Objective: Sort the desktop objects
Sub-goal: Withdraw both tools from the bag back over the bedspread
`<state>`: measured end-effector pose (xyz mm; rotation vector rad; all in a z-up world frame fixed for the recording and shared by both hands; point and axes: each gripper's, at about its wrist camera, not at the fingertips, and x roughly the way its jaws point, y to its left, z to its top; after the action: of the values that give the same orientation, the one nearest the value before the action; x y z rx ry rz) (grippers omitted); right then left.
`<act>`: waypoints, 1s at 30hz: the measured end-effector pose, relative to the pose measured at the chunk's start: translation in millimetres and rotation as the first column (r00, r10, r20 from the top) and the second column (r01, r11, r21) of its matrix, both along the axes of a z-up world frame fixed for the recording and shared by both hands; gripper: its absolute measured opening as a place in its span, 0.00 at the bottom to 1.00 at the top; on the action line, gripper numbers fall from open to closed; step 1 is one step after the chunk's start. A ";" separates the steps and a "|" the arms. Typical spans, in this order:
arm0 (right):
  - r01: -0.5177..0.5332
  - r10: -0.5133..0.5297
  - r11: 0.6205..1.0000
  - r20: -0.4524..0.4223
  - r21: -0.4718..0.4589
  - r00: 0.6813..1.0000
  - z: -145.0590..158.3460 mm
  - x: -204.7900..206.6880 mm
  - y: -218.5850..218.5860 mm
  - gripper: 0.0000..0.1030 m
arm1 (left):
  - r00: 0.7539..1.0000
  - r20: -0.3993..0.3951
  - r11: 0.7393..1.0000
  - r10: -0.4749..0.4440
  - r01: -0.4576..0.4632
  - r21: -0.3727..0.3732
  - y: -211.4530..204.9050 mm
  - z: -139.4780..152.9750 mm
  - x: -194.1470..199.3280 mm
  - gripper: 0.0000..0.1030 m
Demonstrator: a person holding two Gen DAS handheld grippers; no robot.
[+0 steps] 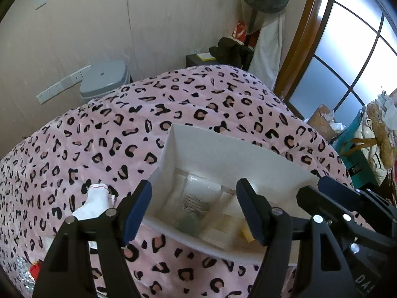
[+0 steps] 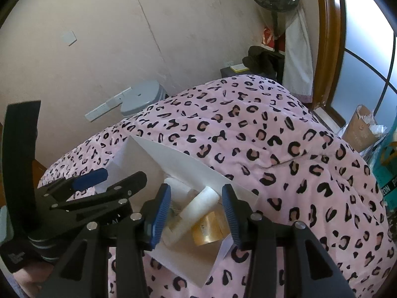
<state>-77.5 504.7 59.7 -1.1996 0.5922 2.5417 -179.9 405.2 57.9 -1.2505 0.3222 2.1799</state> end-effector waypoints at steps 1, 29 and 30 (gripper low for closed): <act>0.000 0.000 1.000 -0.008 -0.001 1.000 3.4 1.7 -0.2 0.42 | 1.000 -0.008 1.000 0.002 -0.002 0.006 -2.1 4.8 1.6 0.70; -0.366 0.392 0.901 -0.074 0.231 0.917 5.8 64.6 -175.7 0.76 | 0.885 -0.038 0.886 0.464 -0.464 -0.003 -306.0 -9.4 104.4 0.78; -0.402 0.424 0.885 -0.050 0.232 0.904 -0.1 65.3 -187.8 0.77 | 0.877 -0.031 0.877 0.480 -0.480 0.005 -314.9 -13.2 108.6 0.78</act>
<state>-12.2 316.9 59.6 -1.2325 0.0672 2.9361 -71.3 90.3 44.7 -1.4141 0.0202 2.6154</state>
